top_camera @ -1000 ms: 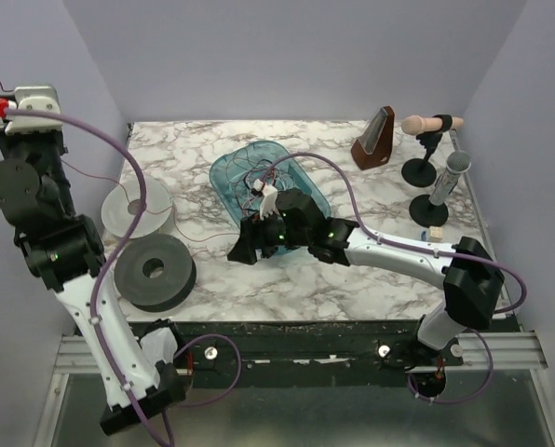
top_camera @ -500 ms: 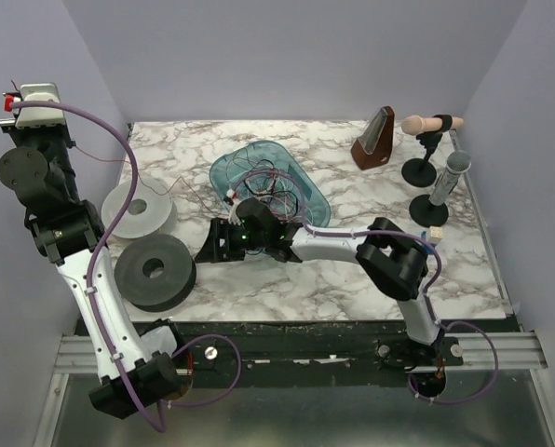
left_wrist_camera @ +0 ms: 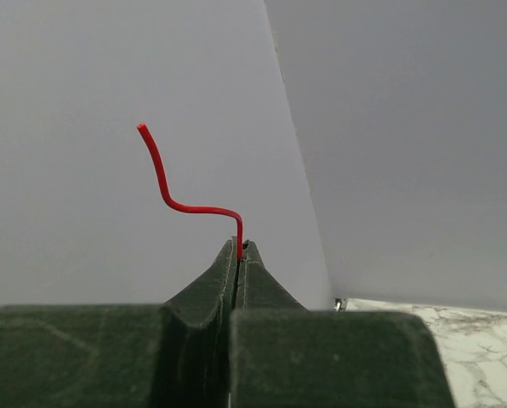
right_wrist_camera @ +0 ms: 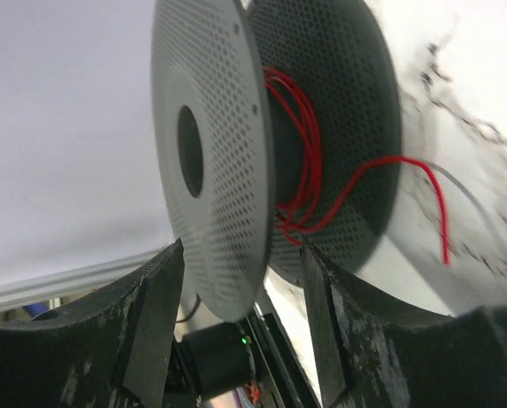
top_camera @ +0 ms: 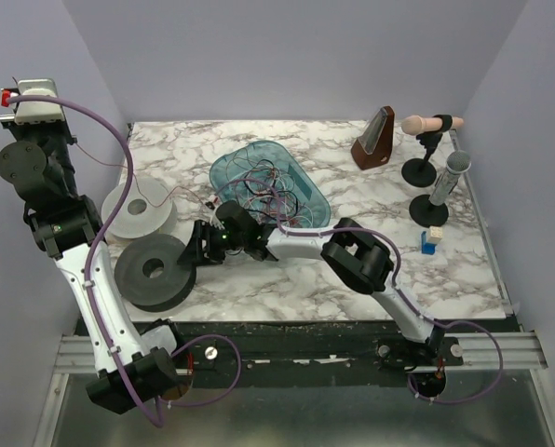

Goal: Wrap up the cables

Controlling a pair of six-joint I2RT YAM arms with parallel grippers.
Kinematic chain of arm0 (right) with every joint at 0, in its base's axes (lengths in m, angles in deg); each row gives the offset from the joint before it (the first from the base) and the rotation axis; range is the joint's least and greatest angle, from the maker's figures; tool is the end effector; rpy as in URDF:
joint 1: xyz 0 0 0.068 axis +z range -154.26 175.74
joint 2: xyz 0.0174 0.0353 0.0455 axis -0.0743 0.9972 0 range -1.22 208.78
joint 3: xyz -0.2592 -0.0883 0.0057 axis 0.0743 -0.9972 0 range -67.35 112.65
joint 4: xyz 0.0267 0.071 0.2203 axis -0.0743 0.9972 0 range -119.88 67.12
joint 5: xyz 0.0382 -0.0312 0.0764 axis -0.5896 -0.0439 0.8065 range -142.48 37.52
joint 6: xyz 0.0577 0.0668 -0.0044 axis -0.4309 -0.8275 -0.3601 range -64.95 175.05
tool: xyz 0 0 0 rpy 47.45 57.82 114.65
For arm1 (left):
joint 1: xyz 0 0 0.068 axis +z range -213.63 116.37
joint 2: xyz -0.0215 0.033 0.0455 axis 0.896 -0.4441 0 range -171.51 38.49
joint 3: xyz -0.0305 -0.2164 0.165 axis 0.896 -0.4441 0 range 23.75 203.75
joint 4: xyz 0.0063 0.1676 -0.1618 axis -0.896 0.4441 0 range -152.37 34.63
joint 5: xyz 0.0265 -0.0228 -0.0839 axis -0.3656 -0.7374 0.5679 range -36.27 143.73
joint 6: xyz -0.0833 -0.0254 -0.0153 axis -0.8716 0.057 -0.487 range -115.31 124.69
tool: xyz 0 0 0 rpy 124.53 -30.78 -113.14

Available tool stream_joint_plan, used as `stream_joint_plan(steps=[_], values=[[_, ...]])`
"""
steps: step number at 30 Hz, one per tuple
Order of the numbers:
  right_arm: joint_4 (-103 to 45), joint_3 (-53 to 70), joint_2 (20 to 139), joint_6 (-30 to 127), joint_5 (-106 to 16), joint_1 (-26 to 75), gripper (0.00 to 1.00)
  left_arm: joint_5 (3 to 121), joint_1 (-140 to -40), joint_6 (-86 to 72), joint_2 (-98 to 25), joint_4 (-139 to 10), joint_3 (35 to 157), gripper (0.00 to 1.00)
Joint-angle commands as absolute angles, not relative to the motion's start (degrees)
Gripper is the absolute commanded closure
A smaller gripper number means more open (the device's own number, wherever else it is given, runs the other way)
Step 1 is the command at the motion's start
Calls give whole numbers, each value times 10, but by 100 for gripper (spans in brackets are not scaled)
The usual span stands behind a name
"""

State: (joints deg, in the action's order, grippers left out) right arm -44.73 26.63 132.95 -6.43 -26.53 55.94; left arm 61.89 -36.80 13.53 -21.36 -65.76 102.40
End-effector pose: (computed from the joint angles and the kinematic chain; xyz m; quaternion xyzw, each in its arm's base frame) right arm 0.2375 0.4839 0.1491 -0.1109 0.8247 0.5475 0.0883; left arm 0.1934 0.0854 0.5260 -0.0286 0.5588 0.2158 0.8002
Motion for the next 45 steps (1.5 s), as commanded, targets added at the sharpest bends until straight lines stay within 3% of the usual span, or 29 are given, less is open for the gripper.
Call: stream_joint_plan(steps=[1, 5, 11, 17, 28, 31, 38, 45], values=[[-480, 315, 1375, -106, -225, 567, 36, 636, -368, 123, -214, -667, 1042, 100], [-440, 350, 1396, -106, -216, 567, 43, 637, -367, 127, -214, -661, 1041, 100], [-464, 333, 1377, -89, -208, 567, 83, 657, -368, 95, -213, -610, 1048, 100], [-494, 245, 1283, 15, -175, 566, 99, 768, -378, 30, -213, -515, 1044, 100], [-469, 25, 1061, 282, -70, 550, 99, 946, -460, 208, -245, -236, 1116, 100], [-422, -37, 992, 383, -96, 545, 99, 1007, -488, 307, -244, -136, 1140, 100], [-367, -144, 849, 544, -150, 517, 99, 1004, -634, 470, -262, 95, 1133, 100], [-354, -225, 755, 686, -181, 482, 99, 949, -852, 444, -279, 149, 1061, 100]])
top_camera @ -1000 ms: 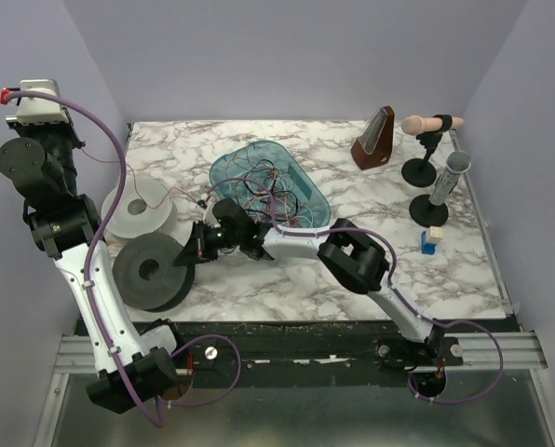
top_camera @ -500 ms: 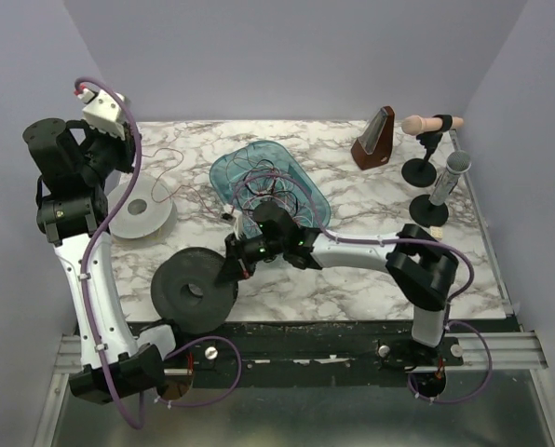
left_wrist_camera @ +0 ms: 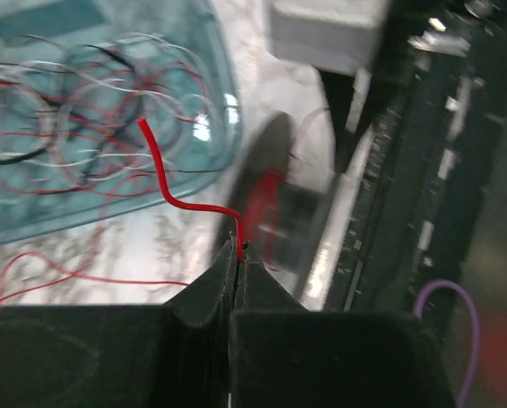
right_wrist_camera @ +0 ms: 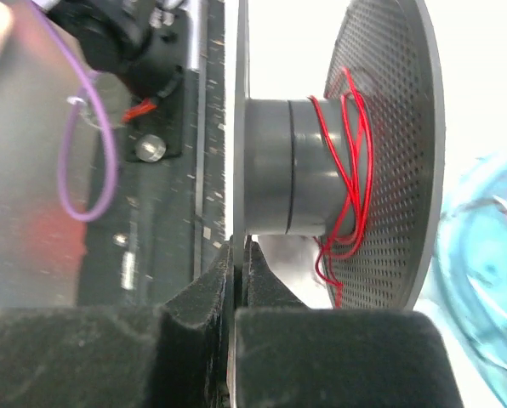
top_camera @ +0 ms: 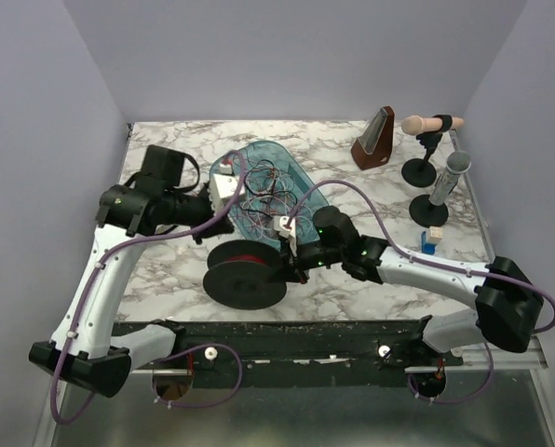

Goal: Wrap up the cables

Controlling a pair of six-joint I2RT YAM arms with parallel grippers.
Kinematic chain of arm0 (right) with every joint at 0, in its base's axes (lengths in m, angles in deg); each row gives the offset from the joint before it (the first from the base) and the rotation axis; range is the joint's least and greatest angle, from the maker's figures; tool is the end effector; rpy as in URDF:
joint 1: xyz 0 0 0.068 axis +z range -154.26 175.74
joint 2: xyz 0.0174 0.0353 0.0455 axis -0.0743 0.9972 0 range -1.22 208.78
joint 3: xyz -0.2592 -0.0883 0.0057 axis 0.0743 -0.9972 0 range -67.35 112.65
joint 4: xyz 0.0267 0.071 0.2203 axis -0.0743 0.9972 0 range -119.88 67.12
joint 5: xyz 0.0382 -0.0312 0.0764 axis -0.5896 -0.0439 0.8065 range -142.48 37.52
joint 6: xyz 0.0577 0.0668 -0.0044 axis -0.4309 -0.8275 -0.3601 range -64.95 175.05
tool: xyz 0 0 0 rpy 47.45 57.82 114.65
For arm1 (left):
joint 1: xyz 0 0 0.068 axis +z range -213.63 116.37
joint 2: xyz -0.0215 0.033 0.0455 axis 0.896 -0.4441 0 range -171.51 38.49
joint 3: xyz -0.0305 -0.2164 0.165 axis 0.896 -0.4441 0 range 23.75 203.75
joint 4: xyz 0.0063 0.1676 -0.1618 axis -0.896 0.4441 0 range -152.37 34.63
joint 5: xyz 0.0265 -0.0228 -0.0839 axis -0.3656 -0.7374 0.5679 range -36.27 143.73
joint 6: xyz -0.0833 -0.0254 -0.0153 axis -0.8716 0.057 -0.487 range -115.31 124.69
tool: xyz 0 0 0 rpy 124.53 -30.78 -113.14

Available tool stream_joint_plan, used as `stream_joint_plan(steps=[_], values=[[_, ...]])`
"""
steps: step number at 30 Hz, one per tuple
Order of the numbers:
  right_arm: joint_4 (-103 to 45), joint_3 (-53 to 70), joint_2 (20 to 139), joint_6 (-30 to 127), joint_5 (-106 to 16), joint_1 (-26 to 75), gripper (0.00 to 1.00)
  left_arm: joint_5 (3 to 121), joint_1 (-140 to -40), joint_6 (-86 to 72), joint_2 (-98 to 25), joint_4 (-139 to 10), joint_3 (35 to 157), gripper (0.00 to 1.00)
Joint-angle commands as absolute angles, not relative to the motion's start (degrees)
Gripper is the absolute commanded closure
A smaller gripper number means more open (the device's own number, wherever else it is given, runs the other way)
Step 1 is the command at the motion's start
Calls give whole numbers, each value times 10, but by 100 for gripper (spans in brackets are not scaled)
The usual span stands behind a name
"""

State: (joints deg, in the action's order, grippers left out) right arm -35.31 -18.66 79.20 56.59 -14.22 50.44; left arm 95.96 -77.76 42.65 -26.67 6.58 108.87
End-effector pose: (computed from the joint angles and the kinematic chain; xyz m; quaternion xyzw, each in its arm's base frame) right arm 0.1402 0.2823 0.2530 -0.5308 0.6263 0.4721 0.3213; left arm 0.1583 -0.0943 0.3839 0.4970 0.7296 -0.2627 0.3894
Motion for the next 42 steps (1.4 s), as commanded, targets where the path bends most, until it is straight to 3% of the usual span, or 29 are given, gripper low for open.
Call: stream_joint_plan(steps=[1, 11, 15, 22, 26, 31, 34, 37, 42], values=[[-355, -232, 745, 701, -186, 479, 99, 956, -863, 451, -285, 162, 1060, 100], [-277, -275, 672, 889, -82, 458, 99, 888, -933, 489, -362, 176, 1082, 100], [-272, -282, 670, 881, -79, 445, 99, 836, -973, 515, -384, 174, 1044, 100], [-276, -275, 682, 876, -87, 433, 99, 895, -1041, 436, -388, 129, 1002, 100], [-284, -278, 680, 877, -98, 431, 99, 872, -1045, 397, -391, 85, 955, 100], [-322, -283, 679, 851, -106, 431, 85, 838, -1046, 339, -404, 13, 926, 100], [-348, -289, 674, 836, -111, 431, 64, 853, -1046, 328, -405, -12, 928, 100], [-368, -296, 665, 829, -127, 431, 52, 878, -1045, 321, -413, -16, 932, 100], [-408, -309, 644, 830, -129, 431, 43, 905, -1046, 324, -422, -26, 920, 100]])
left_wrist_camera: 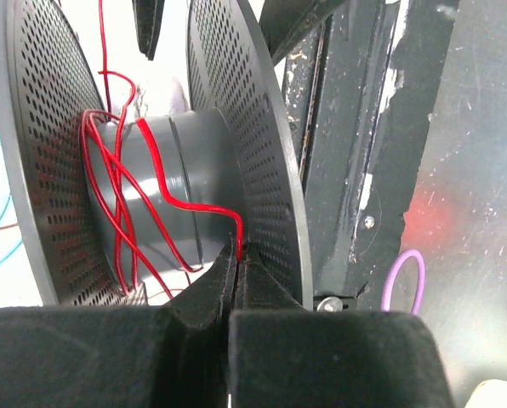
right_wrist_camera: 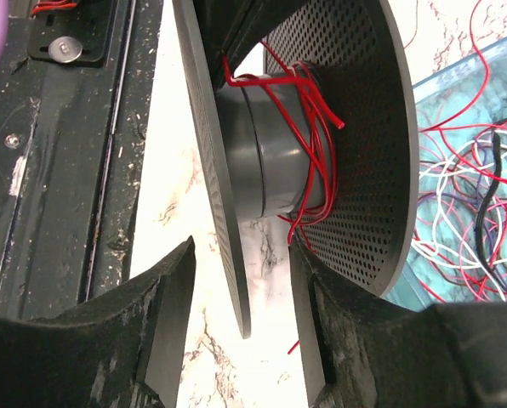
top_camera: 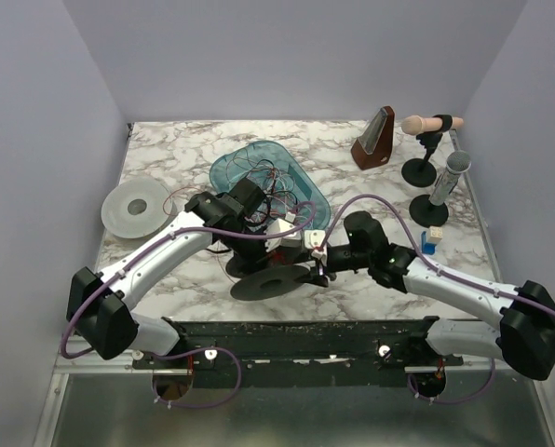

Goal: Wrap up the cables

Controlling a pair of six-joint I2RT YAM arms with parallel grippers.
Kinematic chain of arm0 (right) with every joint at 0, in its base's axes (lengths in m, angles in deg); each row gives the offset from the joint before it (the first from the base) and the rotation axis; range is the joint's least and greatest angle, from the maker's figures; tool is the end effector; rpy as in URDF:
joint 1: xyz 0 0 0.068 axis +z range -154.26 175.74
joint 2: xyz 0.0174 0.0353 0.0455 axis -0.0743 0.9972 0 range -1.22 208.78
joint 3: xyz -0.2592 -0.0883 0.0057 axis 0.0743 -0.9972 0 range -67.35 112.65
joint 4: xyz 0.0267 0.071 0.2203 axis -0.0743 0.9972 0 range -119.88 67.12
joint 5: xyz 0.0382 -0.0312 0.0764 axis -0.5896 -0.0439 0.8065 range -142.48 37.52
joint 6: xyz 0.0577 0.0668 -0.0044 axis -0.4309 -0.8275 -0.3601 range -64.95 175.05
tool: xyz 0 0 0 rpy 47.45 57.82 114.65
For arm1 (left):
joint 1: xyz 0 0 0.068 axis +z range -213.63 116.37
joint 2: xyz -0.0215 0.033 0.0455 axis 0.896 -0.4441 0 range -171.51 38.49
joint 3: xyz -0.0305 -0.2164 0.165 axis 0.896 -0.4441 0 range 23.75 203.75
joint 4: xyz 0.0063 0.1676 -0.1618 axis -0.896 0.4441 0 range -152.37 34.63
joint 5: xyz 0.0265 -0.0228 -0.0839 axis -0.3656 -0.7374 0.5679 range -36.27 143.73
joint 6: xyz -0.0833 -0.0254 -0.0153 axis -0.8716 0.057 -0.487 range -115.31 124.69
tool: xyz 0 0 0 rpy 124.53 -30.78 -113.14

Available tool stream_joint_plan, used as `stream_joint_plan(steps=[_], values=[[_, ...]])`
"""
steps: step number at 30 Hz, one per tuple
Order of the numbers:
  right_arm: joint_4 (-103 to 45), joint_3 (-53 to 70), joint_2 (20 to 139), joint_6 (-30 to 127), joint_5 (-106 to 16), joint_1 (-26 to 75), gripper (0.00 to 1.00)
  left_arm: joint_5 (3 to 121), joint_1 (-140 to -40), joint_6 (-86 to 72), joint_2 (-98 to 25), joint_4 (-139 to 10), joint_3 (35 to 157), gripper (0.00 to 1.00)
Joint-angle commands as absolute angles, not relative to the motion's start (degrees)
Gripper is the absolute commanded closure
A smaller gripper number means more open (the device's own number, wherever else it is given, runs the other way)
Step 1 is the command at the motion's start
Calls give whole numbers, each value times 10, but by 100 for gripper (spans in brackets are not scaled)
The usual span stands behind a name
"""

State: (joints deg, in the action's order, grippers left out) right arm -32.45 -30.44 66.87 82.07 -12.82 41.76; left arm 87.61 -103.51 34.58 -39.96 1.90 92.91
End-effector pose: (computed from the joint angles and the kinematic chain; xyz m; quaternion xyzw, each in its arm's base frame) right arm 0.1400 0.2173 0.2354 -0.6206 0.5470 0.3670 0.4254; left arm 0.1467 -0.1796 0.2643 0.5757 0.7528 -0.2992 0.1111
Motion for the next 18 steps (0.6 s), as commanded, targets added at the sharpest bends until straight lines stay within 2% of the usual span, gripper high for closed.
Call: stream_joint_plan(steps=[1, 10, 18], values=[[-410, -310, 639, 828, -132, 431, 43, 913, -1046, 321, -425, -25, 922, 100], [-384, -323, 569, 845, -141, 431, 31, 916, -1045, 315, -432, -27, 928, 100], [-380, -335, 589, 826, -117, 431, 36, 880, -1045, 279, -421, -37, 973, 100]])
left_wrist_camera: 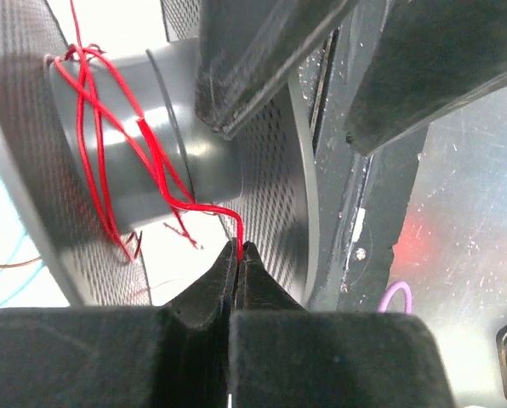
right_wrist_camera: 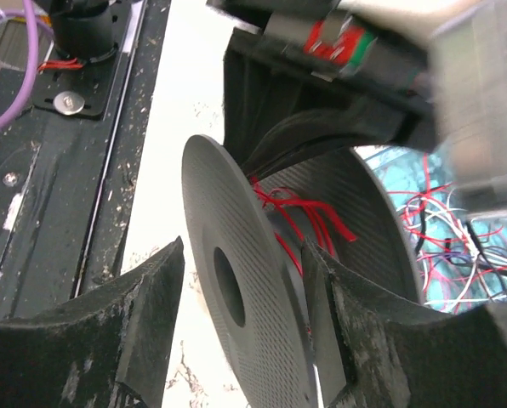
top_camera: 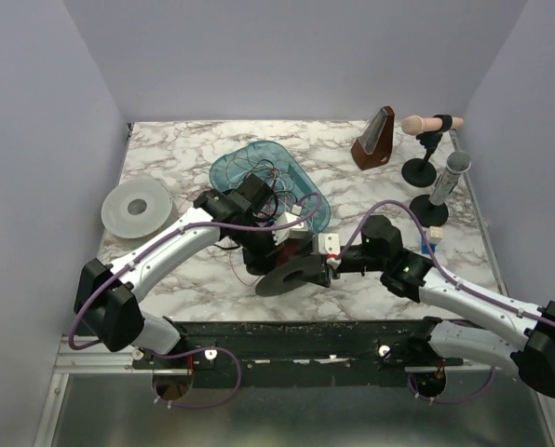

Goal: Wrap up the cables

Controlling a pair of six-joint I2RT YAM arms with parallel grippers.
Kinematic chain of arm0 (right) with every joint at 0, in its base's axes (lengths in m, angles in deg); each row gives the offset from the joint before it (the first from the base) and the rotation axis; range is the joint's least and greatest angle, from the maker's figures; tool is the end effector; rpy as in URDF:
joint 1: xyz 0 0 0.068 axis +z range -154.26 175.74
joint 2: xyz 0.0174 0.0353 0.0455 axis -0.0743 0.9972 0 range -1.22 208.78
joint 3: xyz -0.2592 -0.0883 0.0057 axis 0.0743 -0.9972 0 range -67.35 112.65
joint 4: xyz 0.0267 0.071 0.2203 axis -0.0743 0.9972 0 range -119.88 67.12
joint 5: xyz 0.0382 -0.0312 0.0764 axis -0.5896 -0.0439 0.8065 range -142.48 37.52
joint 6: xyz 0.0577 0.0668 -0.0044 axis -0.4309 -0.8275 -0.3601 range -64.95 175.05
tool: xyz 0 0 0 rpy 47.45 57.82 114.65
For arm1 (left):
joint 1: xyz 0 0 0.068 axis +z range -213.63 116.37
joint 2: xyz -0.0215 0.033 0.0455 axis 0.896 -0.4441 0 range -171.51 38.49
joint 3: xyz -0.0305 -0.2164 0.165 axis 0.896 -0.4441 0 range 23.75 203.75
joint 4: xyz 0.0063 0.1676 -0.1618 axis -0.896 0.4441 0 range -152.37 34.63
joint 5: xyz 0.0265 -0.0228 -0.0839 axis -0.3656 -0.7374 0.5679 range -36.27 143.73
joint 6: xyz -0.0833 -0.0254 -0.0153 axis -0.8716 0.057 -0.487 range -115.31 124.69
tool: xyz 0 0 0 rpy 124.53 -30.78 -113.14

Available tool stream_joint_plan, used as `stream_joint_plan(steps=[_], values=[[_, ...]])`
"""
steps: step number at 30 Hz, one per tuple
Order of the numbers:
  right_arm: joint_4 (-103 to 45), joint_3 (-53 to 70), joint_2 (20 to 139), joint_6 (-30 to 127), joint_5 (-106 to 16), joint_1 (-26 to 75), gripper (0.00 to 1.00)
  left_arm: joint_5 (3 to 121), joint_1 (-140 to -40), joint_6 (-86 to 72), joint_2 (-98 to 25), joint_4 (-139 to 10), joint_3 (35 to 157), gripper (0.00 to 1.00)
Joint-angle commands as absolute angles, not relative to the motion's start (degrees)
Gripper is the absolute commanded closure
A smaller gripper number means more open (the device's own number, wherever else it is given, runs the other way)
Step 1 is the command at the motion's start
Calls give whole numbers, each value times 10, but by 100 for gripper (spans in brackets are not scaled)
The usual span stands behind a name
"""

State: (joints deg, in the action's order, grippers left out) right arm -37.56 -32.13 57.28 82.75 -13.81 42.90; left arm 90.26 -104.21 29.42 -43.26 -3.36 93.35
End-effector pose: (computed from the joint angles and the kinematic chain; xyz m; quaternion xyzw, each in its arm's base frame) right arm 0.1221 0.2038 0.2735 -0.6158 0.4752 0.3564 0.5177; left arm 0.1584 -0.1972 0.2596 0.5487 0.7610 -0.3277 0.1113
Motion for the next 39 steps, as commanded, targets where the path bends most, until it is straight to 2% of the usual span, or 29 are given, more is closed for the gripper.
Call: stream_joint_plan(steps=[1, 3, 6, 9, 13, 15, 18, 22, 25, 27, 30, 39], values=[[-374, -330, 595, 833, -109, 431, 37, 874, -1044, 280, -419, -34, 978, 100], [-346, -318, 606, 844, -107, 431, 44, 856, -1043, 284, -417, -33, 985, 100], [-324, -318, 609, 861, -106, 431, 62, 823, -1043, 283, -414, -41, 995, 100], [-300, -309, 608, 878, -92, 431, 71, 797, -1045, 284, -418, -39, 1013, 100], [-227, -275, 607, 906, -55, 431, 80, 775, -1051, 320, -425, -18, 1049, 100], [-196, -253, 610, 915, -33, 431, 80, 796, -1057, 352, -422, 3, 1053, 100], [-171, -235, 618, 914, -18, 431, 77, 833, -1072, 375, -411, 29, 1035, 100], [-170, -243, 624, 933, -29, 431, 70, 827, -1099, 362, -398, 0, 1000, 100], [-184, -243, 628, 922, -35, 430, 49, 823, -1099, 347, -412, -17, 1006, 100], [-200, -245, 622, 904, -42, 429, 43, 830, -1099, 341, -418, -18, 1014, 100], [-222, -258, 602, 880, -53, 427, 39, 833, -1099, 337, -416, -22, 1010, 100], [-324, -285, 530, 754, -69, 421, 36, 832, -1099, 331, -414, -37, 991, 100]])
